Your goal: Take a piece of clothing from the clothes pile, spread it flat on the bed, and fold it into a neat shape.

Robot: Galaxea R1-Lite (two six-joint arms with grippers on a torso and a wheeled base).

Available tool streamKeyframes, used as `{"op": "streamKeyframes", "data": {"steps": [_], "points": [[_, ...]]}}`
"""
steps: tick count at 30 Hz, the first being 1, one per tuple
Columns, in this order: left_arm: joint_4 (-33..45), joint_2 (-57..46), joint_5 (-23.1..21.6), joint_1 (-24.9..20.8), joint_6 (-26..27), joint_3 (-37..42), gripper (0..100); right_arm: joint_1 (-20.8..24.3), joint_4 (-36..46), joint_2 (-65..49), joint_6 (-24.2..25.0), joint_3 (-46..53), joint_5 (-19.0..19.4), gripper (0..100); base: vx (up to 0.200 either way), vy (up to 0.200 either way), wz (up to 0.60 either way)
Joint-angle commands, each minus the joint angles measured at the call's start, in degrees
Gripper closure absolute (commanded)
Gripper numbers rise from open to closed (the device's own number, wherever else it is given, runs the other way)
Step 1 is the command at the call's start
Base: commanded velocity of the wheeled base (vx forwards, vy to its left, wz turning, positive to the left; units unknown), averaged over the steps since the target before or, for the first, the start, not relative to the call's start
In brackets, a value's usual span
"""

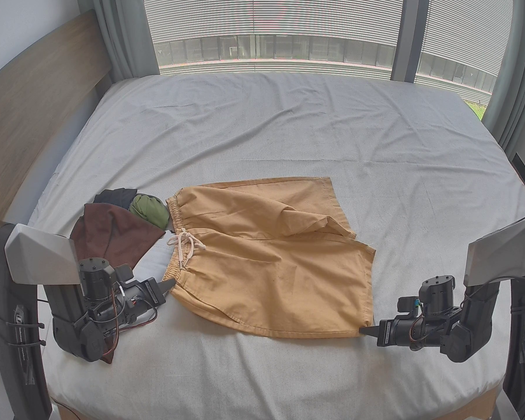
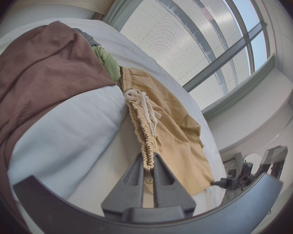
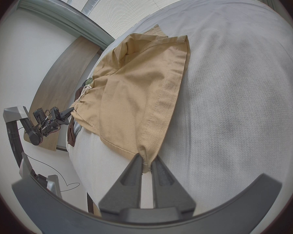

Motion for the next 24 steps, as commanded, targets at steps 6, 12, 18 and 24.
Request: {"op": "streamKeyframes", "data": {"steps": [6, 12, 18, 24], "points": [[0.07, -3.16, -0.84, 2.28, 8.18, 7.78, 100, -0.96, 0.64, -2.52, -3.28, 3.37, 0.03, 100, 0.000, 0.000, 0.00], [-0.01, -3.24, -1.81, 2.72, 8.97, 10.59, 100, -0.96, 0.99, -2.60, -4.43, 4.87, 0.03, 100, 0.000, 0.000, 0.00], [-0.01, -3.07, -3.22, 2.81, 11.44, 13.14, 100, -0.61, 0.99, -2.52, -4.78, 5.48, 0.03, 100, 0.000, 0.000, 0.00], [-0.01, -2.80, -3.30, 3.42, 11.70, 14.55, 100, -0.53, 0.99, -2.43, -5.57, 6.10, 0.03, 100, 0.000, 0.000, 0.00]]}}
